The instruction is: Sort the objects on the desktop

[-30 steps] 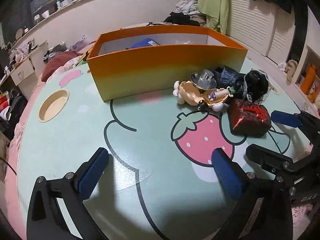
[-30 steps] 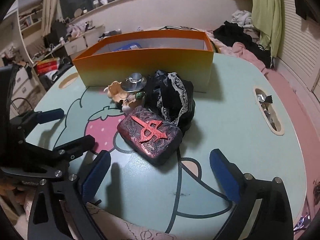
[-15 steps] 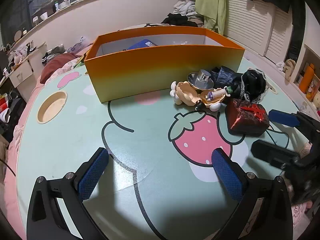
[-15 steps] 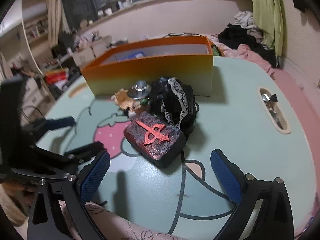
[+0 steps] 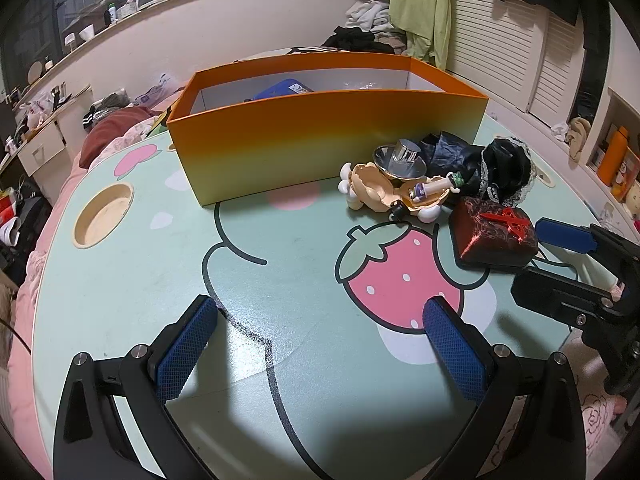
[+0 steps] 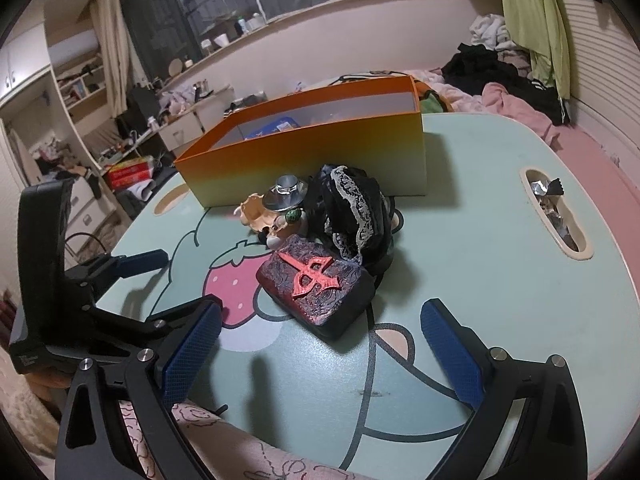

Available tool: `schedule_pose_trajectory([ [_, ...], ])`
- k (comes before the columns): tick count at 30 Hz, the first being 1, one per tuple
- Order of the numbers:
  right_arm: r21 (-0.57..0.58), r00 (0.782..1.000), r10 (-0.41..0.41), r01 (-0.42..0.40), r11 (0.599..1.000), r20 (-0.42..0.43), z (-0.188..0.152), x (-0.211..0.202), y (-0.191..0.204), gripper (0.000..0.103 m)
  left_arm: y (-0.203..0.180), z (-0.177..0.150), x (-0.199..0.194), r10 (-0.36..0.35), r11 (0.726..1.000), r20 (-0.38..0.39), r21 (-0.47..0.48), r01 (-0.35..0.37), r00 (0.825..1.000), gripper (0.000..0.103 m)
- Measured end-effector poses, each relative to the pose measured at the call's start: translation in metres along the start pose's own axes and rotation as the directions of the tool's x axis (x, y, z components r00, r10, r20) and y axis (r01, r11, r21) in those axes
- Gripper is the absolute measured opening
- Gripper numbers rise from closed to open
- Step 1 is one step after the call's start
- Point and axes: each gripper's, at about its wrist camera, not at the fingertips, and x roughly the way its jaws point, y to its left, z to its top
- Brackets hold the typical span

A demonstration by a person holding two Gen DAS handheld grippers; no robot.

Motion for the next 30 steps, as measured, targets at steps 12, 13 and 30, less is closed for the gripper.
schedule_pose_trajectory([
  [12,0.033,0.986,-0.136,0.139,0.99,-0.095,0.032,0.032,0.018,0.068,0.0,-0.001,-0.001,0.0,1.0,0.0,0.001,0.0,1.0,0.102],
  [13,0.024,0.986,-0.144,0.147,0.989,-0.086,0.03,0.03,0.02,0.067,0.0,-0.001,-0.001,-0.003,1.0,0.001,-0.001,0.003,1.0,0.102],
  [30,0.269,0.99,0.074,-0.104,0.957,0.12,-0.004,-0.018,-0.033,0.067,-0.023,0.042,-0.006,-0.113,0.991,0.017,0.081,0.111,0.993,0.102],
])
